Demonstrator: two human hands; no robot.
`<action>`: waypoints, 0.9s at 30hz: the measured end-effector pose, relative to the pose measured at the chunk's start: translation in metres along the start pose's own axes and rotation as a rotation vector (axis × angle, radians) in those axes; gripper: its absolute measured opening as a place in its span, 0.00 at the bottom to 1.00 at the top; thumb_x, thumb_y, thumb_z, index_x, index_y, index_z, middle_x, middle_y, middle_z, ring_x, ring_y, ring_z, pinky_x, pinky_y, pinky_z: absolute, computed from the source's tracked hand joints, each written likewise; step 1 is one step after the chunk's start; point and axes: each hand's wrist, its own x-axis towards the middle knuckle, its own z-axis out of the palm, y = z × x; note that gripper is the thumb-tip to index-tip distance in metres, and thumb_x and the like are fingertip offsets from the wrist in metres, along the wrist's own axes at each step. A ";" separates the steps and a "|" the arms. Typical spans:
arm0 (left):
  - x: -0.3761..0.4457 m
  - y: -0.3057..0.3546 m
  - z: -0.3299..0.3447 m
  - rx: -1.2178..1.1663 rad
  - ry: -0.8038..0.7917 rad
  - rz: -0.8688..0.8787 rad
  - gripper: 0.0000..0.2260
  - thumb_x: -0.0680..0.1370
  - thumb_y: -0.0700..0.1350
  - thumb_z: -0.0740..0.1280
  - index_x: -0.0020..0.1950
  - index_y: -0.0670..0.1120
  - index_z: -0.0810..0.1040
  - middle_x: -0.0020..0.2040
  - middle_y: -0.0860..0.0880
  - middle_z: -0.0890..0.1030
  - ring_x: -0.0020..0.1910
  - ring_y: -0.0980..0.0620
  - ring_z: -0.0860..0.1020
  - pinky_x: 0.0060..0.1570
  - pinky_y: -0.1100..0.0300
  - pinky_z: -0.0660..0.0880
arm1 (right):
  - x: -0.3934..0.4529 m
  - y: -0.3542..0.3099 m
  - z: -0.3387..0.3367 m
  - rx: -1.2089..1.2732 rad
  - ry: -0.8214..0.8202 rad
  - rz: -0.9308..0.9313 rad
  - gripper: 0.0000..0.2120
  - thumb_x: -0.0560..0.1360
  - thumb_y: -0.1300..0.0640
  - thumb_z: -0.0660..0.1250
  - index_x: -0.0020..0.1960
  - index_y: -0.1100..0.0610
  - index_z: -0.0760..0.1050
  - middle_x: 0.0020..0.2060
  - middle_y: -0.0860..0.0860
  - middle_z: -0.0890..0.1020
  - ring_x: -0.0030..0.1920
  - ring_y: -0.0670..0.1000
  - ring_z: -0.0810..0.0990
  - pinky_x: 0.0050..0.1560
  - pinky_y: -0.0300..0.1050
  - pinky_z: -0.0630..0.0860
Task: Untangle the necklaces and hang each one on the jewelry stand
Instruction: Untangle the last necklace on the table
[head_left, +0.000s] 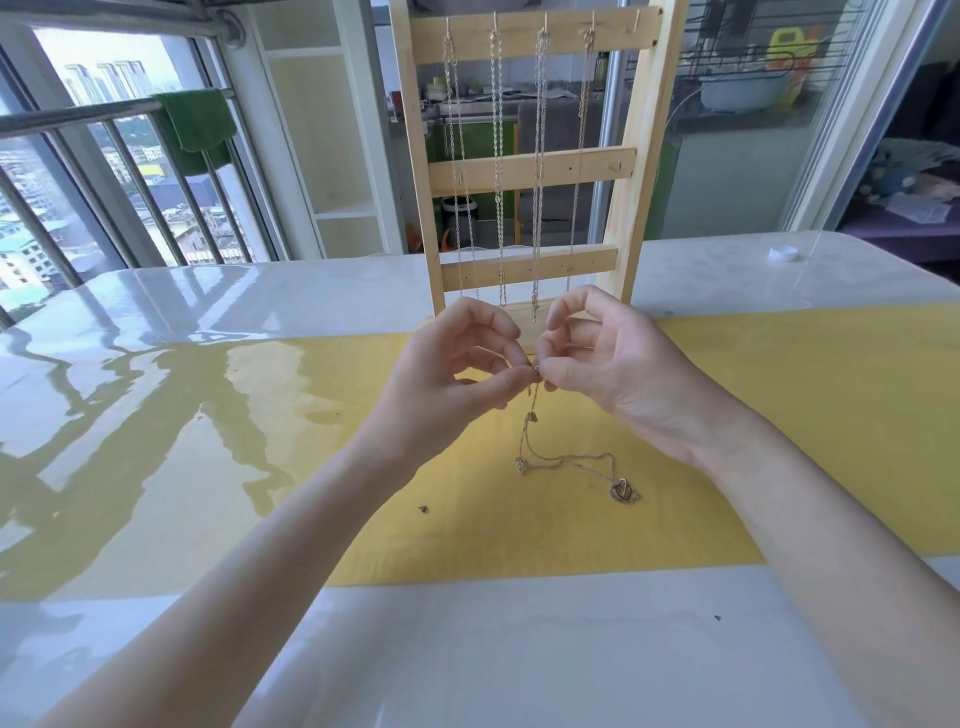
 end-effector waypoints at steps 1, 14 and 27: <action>0.000 0.001 -0.001 -0.006 -0.005 0.007 0.12 0.71 0.32 0.71 0.46 0.44 0.72 0.35 0.54 0.80 0.33 0.54 0.75 0.35 0.63 0.74 | 0.000 0.000 -0.001 0.040 -0.010 0.004 0.14 0.73 0.73 0.65 0.47 0.57 0.68 0.34 0.49 0.76 0.35 0.48 0.74 0.44 0.39 0.73; -0.002 0.006 -0.002 -0.353 -0.079 -0.258 0.07 0.72 0.38 0.68 0.47 0.44 0.72 0.39 0.49 0.76 0.38 0.55 0.74 0.38 0.63 0.77 | 0.002 -0.003 -0.006 0.116 -0.016 0.008 0.16 0.66 0.65 0.70 0.50 0.56 0.71 0.41 0.50 0.75 0.38 0.49 0.73 0.42 0.40 0.72; 0.000 0.007 -0.002 0.184 0.071 0.058 0.08 0.76 0.33 0.67 0.46 0.44 0.72 0.42 0.49 0.77 0.40 0.59 0.76 0.43 0.66 0.76 | 0.004 -0.004 0.000 0.481 0.178 0.263 0.10 0.73 0.74 0.62 0.45 0.60 0.71 0.33 0.54 0.75 0.31 0.48 0.75 0.29 0.35 0.72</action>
